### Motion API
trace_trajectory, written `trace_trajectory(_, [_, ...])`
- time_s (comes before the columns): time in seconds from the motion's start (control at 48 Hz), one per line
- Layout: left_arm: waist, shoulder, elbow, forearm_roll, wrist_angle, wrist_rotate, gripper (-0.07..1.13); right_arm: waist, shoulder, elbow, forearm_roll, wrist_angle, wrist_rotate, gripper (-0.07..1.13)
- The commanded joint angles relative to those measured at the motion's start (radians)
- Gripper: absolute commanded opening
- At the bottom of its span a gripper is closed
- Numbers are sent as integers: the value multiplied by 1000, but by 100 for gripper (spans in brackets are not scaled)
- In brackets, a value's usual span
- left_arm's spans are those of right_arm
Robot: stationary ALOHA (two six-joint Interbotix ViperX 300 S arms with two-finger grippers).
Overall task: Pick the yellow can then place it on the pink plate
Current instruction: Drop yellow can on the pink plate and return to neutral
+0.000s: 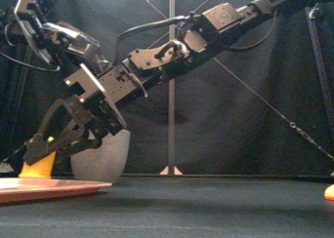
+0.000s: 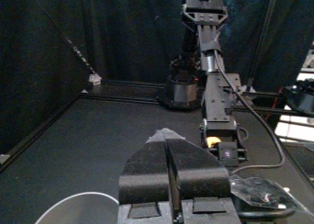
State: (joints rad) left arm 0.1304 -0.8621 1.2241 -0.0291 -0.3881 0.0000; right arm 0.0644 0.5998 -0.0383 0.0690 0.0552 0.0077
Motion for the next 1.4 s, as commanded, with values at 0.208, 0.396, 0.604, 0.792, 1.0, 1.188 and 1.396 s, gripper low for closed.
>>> trace_trajectory(0.208, [2,3,-9,-2,-8,2,0,-6,-37,-21,12,-9,0,86])
trace_trajectory(0.396, [2,3,-8,-2,-8,2,0,-6,-43,-17,18,-26,-3,93])
trace_trajectory(0.604, [2,3,-8,-2,-6,2,0,-20,-124,61,15,-92,-3,93])
trace_trajectory(0.792, [2,3,0,-2,-6,2,0,-46,-255,244,26,-259,-2,93])
trace_trajectory(1.0, [2,3,8,-2,-6,0,0,-72,-419,497,40,-535,-3,93])
trace_trajectory(1.188, [2,3,8,-2,-6,0,0,-106,-540,692,54,-712,-5,93])
trace_trajectory(1.396, [3,3,11,-2,-6,0,0,-133,-660,811,51,-781,-15,93])
